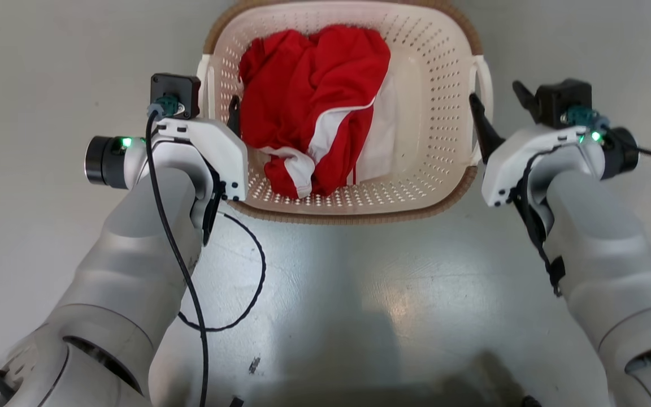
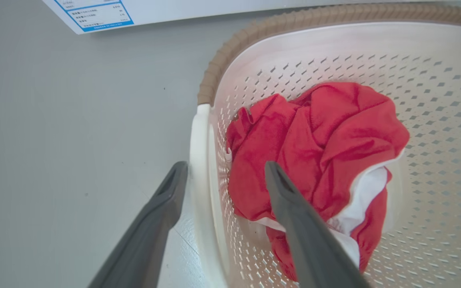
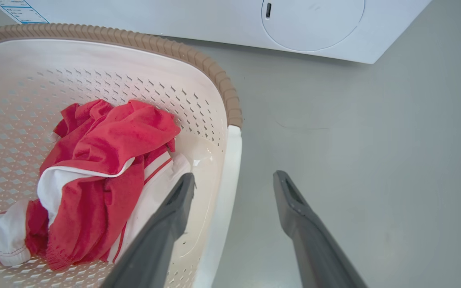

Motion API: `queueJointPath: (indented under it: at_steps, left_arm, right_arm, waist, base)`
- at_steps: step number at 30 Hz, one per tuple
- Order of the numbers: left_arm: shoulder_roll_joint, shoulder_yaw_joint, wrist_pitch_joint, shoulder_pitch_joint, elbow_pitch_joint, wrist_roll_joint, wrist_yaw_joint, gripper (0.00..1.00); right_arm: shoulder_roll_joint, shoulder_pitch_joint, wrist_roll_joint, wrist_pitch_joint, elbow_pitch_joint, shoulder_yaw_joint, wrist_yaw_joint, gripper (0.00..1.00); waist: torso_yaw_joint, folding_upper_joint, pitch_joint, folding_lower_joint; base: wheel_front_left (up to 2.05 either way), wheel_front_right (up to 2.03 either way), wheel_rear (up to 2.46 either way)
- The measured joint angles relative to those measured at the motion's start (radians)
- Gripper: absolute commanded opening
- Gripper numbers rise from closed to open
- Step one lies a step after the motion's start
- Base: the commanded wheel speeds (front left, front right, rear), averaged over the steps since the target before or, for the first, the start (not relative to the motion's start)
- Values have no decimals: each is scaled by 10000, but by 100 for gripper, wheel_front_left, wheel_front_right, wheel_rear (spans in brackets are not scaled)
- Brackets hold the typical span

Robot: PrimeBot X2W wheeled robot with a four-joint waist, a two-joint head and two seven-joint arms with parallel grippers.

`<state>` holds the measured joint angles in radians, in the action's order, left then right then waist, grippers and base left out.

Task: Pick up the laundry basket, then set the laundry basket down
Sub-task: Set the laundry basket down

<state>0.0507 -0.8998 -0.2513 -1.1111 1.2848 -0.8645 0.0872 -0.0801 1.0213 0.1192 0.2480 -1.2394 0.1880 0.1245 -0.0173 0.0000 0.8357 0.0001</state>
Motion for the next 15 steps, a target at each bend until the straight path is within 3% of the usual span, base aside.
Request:
queueJointPath:
  at_steps: [6, 15]
  left_arm:
    - [-13, 194, -44, 455, -213, -113, -31, 100]
    - [665, 1114, -44, 1575, -2004, 598, 387, 100]
  right_arm:
    - [46, -642, -470, 0, 675, -593, 0, 100]
    - [94, -1590, -965, 2, 2123, -1313, 0, 100]
  waist:
    - [-33, 0, -644, 0]
    - [-132, 0, -1869, 0]
  base:
    - [0, 0, 0]
    - [0, 0, 0]
